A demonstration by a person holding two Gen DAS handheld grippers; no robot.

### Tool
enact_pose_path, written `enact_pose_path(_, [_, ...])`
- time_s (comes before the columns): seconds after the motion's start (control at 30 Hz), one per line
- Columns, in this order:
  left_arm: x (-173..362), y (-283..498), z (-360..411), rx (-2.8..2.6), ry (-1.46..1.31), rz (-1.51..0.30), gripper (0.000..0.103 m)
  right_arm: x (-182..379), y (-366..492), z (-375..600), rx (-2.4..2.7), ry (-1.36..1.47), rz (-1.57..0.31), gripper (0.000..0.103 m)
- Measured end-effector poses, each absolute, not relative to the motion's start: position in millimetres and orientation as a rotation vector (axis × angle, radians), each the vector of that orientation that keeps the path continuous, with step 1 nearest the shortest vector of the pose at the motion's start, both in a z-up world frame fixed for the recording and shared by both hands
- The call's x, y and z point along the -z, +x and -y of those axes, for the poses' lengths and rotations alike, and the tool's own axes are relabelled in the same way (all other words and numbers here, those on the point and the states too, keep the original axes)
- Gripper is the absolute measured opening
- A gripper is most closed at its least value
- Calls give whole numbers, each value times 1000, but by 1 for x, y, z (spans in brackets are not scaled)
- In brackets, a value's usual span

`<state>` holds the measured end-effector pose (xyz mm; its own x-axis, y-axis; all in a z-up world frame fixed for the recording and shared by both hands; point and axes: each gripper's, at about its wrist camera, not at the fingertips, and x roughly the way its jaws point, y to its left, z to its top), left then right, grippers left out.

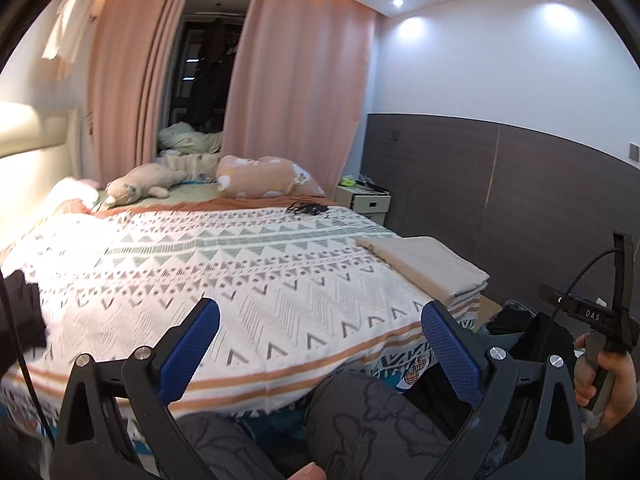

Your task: Fold large clothes

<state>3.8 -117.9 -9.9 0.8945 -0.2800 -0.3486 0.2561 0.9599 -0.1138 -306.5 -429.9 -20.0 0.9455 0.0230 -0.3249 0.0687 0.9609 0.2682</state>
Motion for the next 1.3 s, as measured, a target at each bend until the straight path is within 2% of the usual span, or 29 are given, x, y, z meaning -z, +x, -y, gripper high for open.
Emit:
enact_pose_path(0.37, [24,-7,100,200,-80,-372,103,28,-303,388,-23,224,-316,103])
enact_pose_path(1.3, [24,-17,97,182,-47,-367,103,46,-310,369,-43,286,-301,103])
